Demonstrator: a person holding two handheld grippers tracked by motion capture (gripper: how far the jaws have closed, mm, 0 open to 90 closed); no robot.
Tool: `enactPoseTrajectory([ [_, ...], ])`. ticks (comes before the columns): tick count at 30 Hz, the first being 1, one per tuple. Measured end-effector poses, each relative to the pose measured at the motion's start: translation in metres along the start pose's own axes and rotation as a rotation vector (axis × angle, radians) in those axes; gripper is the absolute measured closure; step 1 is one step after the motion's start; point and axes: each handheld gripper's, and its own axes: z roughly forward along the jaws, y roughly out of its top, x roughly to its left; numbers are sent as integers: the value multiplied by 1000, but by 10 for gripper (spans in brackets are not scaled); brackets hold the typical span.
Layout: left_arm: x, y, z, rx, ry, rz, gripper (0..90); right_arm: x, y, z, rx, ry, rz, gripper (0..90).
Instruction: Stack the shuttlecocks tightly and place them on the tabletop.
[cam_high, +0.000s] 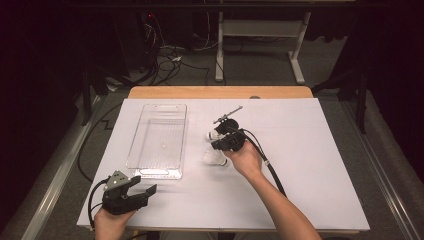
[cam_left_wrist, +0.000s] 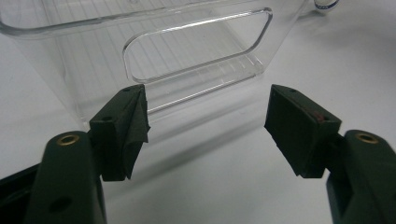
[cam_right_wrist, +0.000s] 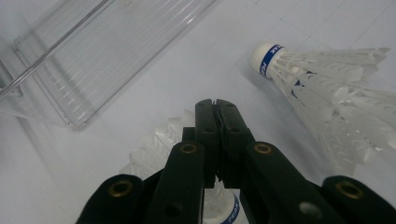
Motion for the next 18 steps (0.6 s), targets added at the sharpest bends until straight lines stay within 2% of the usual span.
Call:
enactPoseTrajectory([
  [8, 0, 0, 0, 0, -2, 0, 310, -1, -2, 1, 7, -5, -6, 883],
  [18, 0, 0, 0, 2, -1, 1, 310, -4, -6, -8, 12, -22, -6, 862],
])
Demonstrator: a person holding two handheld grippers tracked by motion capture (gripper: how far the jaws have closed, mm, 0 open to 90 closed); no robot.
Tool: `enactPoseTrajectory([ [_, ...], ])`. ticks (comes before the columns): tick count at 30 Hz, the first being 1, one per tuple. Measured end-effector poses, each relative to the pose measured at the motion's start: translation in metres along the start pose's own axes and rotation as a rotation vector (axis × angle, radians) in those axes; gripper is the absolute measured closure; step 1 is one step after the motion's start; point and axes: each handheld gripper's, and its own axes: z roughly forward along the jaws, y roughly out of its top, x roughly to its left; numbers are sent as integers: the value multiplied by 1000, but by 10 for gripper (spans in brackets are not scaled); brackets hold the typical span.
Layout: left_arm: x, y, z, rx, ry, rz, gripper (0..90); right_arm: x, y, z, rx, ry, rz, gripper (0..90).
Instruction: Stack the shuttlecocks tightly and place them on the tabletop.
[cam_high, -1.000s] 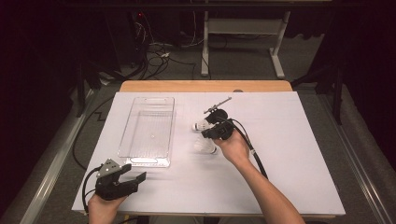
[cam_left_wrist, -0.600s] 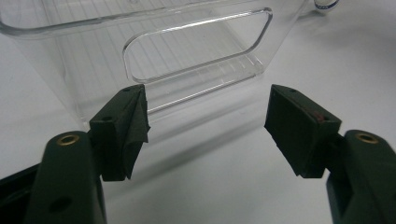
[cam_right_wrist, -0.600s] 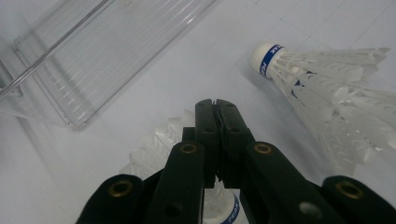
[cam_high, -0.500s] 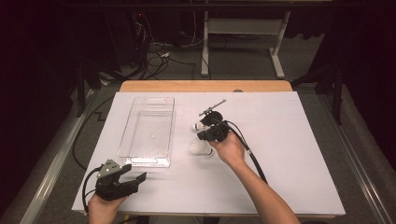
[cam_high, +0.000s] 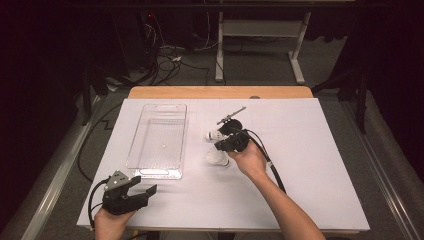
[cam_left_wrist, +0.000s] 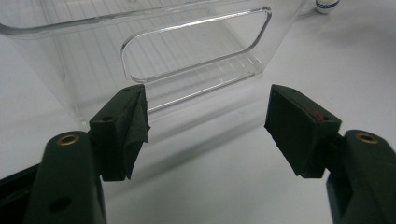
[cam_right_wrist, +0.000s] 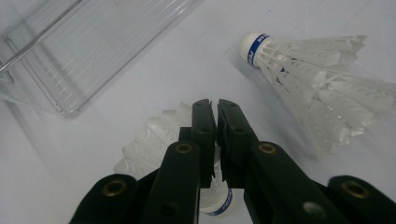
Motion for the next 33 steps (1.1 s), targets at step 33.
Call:
enactPoseTrajectory([
  [33, 2, 0, 0, -7, 4, -11, 310, -24, -31, -25, 3, -27, 36, 853],
])
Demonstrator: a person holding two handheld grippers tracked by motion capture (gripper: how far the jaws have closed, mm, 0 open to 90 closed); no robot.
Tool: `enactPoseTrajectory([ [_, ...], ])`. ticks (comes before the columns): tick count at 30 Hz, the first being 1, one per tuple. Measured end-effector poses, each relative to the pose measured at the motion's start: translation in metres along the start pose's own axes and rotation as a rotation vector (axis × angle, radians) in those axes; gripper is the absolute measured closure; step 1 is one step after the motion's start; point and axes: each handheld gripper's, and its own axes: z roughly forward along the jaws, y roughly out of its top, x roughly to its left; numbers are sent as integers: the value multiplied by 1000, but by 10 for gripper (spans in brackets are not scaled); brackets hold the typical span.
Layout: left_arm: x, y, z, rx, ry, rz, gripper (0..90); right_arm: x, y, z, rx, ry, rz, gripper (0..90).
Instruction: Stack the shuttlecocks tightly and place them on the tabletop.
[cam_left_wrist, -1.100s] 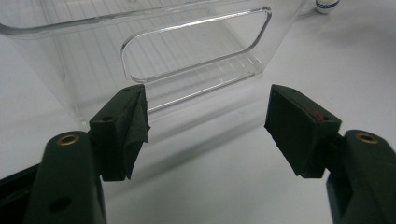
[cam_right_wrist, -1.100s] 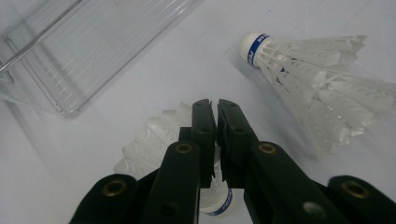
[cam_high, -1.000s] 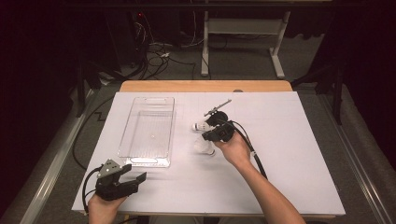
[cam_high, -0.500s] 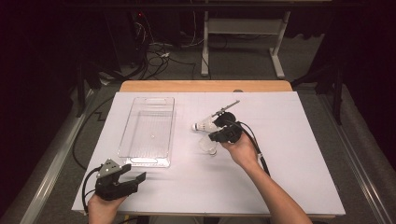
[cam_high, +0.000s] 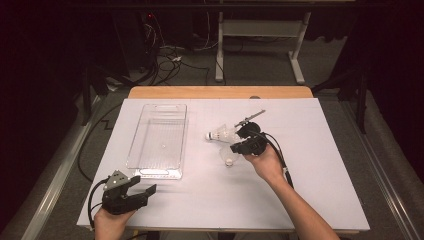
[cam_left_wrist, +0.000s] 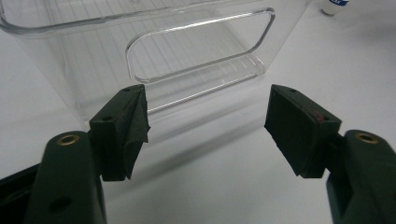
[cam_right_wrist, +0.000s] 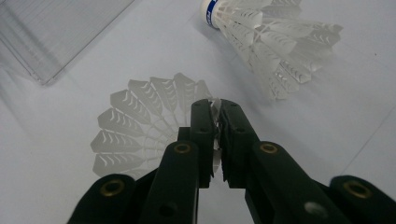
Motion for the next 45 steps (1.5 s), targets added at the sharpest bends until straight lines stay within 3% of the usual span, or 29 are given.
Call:
enactPoseTrajectory([
  [10, 0, 0, 0, 0, -1, -3, 310, -8, -11, -3, 0, -1, 17, 847],
  [26, 0, 0, 0, 0, 2, -1, 310, -18, -25, -4, -3, -46, 39, 736],
  [45, 0, 0, -1, 0, 6, -4, 310, -32, -42, -2, -22, -68, 84, 659],
])
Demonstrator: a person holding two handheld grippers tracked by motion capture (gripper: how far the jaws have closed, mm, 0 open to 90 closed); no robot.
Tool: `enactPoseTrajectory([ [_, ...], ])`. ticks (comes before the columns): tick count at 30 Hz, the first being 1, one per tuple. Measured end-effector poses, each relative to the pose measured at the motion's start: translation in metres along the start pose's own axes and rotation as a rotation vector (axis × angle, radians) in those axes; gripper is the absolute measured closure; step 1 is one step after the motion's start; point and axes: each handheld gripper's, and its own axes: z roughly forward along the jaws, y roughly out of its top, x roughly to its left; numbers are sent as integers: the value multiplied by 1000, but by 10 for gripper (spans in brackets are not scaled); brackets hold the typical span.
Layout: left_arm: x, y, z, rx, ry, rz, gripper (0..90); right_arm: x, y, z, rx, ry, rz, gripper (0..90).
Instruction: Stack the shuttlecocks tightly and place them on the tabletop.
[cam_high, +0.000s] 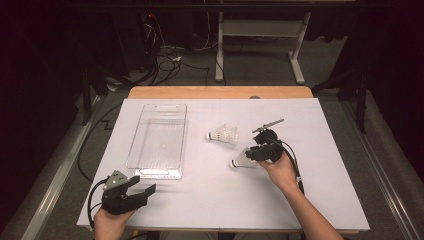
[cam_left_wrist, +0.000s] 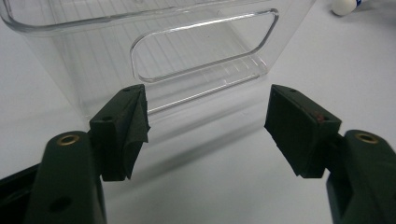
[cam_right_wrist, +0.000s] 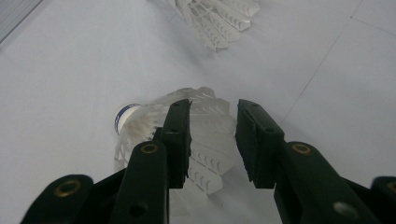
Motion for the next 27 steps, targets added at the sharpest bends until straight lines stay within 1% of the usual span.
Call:
enactPoseTrajectory([
  [18, 0, 0, 0, -1, 3, -2, 310, -13, -12, 5, -6, 7, 49, 587],
  [27, 0, 0, 0, -2, 1, -2, 310, -18, -17, 3, -15, 7, 70, 586],
])
